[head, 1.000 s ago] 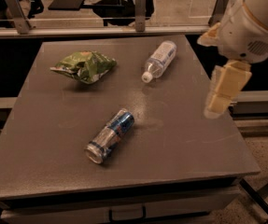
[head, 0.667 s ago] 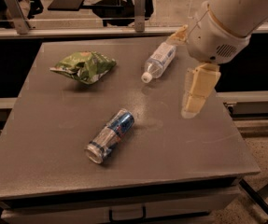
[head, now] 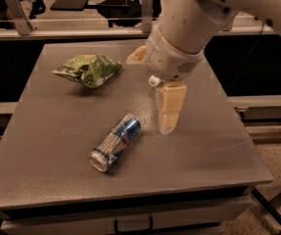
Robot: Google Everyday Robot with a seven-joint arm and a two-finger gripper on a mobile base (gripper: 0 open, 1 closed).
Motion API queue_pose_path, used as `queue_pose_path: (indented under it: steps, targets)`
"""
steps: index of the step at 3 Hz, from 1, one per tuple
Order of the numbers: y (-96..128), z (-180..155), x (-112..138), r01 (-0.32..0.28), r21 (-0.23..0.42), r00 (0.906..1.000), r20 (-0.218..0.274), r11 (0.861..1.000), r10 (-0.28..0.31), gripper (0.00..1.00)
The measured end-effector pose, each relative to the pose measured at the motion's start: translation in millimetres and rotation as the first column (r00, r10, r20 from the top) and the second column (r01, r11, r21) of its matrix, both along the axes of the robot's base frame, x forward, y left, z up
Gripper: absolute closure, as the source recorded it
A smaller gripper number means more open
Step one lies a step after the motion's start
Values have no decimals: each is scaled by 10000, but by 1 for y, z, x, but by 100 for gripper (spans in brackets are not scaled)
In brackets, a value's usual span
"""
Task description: Pick redbull can
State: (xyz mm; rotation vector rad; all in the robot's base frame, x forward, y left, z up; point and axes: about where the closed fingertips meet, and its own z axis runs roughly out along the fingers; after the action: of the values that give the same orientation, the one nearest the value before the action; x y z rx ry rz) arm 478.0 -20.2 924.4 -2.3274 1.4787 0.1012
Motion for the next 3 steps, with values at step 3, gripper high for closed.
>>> queue_pose_path:
  steps: [3]
  targets:
    - [43, -68, -13, -3073, -2083, 9508, -1080, 9285, 2904, 0]
